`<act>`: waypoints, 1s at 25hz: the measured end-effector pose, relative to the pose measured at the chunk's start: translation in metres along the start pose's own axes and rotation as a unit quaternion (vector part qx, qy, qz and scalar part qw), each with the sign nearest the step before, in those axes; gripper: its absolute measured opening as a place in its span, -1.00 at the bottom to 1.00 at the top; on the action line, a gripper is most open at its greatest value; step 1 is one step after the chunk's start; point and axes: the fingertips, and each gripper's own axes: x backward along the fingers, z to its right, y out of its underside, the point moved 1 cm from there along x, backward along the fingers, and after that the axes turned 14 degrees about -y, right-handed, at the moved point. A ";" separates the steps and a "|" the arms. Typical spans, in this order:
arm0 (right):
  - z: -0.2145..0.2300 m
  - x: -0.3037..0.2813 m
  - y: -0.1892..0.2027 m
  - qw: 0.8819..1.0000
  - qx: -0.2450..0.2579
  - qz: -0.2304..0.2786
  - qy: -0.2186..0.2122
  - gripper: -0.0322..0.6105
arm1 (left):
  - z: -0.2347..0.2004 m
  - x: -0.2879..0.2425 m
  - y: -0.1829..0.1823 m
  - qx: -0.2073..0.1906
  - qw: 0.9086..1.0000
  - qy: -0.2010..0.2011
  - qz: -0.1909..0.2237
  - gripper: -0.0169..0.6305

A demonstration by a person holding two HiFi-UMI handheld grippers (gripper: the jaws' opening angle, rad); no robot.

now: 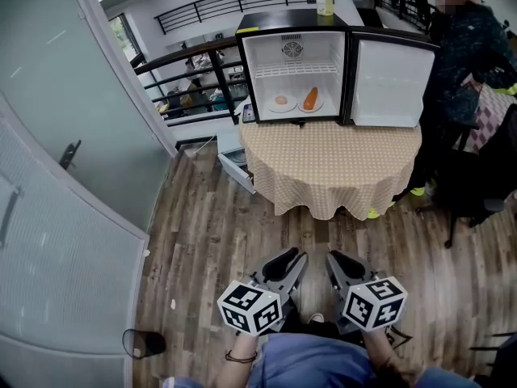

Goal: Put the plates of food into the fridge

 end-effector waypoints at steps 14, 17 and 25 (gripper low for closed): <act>0.003 0.010 0.002 1.000 0.002 -0.002 -0.008 -0.80 | 0.012 -0.001 -0.002 -0.008 1.000 -0.004 0.004 -0.63; 0.006 0.014 0.001 1.000 0.000 -0.001 -0.006 -0.79 | 0.014 -0.004 -0.002 -0.009 1.000 -0.005 0.002 -0.63; 0.013 0.020 0.001 1.000 0.000 -0.003 -0.007 -0.80 | 0.025 -0.012 0.001 -0.017 1.000 -0.001 -0.006 -0.63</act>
